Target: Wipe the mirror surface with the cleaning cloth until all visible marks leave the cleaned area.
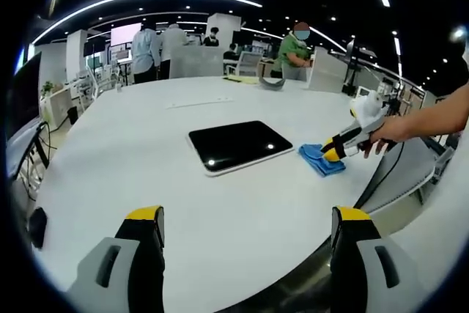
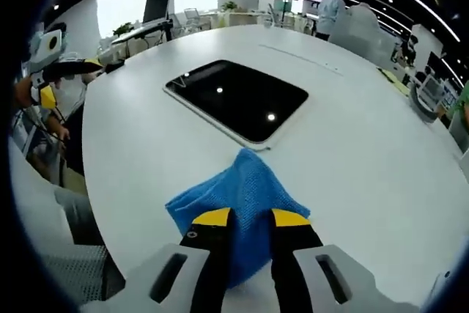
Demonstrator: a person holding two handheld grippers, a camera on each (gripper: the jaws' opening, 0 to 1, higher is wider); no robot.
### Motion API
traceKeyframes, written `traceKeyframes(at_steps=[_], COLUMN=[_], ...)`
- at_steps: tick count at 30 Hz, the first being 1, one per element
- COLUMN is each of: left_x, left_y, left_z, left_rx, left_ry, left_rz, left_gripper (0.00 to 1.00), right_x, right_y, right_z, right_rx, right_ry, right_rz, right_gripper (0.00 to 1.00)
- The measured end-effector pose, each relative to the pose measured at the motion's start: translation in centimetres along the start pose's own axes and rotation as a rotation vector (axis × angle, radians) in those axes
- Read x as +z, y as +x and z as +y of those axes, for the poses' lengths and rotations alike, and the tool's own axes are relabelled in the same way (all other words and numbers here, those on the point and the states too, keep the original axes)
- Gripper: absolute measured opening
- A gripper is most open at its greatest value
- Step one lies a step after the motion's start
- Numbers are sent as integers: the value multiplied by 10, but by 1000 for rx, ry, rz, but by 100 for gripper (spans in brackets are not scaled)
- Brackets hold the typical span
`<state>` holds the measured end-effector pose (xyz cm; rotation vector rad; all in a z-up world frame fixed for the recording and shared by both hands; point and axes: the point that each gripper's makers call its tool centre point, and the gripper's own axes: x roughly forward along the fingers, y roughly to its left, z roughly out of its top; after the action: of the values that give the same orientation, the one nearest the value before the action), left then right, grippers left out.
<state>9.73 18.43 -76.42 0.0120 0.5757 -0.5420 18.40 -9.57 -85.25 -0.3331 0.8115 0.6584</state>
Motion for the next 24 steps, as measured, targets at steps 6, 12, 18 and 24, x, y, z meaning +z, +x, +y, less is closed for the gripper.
traceKeyframes(at_steps=[6, 12, 18, 24], left_x=[1, -1, -2, -2], left_y=[-3, -6, -7, -7], left_z=[3, 0, -2, -4], left_rx=[11, 11, 16, 18], left_ry=[-4, 1, -4, -3], left_rz=[-9, -4, -6, -3], left_gripper=[95, 96, 96, 96], right_x=[1, 4, 5, 7], right_y=[1, 3, 3, 2], right_z=[1, 3, 6, 11], right_rx=[13, 74, 99, 117], right_ry=[7, -42, -11, 38], right_rz=[-12, -23, -41, -63], right_gripper=[19, 21, 24, 33])
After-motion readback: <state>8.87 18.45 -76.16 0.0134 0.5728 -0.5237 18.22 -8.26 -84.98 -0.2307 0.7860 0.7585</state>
